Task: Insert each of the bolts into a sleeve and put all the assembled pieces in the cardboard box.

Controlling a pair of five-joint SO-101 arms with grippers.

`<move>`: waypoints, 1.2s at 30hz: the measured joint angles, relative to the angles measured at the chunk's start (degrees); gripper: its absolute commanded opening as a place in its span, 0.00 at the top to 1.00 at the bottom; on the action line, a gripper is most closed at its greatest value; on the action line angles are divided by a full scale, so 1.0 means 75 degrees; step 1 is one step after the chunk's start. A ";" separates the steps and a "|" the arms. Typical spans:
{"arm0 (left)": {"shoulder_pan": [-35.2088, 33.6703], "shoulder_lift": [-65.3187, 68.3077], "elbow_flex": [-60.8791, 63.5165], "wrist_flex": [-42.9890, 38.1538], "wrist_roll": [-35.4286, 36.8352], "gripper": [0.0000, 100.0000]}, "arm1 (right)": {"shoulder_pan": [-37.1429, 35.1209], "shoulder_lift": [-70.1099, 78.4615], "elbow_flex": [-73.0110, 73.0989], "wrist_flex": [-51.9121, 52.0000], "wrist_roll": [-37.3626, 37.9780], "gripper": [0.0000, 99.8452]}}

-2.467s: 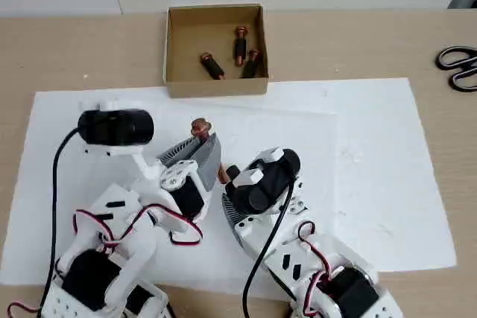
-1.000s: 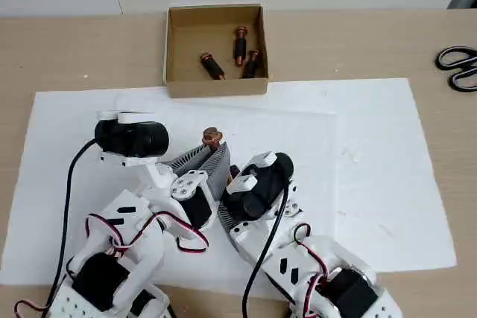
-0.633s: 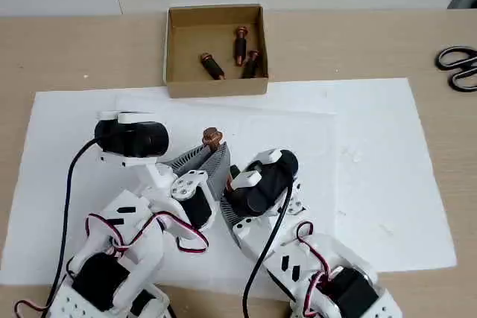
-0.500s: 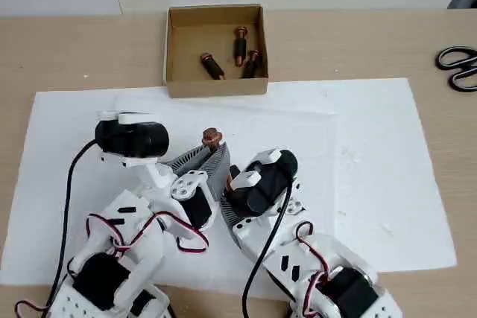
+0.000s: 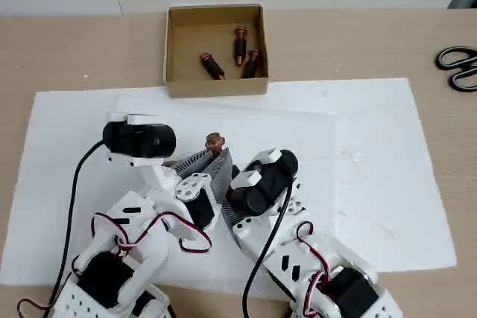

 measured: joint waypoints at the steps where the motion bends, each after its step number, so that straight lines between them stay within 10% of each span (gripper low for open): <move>1: 0.0000 0.0000 0.0000 0.0012 0.0000 0.99 | 0.0000 0.0000 0.0000 0.0000 0.0000 1.00; 36: 0.1254 -0.0117 -0.0070 0.1875 -0.0199 0.99 | 0.0012 0.0012 0.0000 0.0059 0.0000 1.00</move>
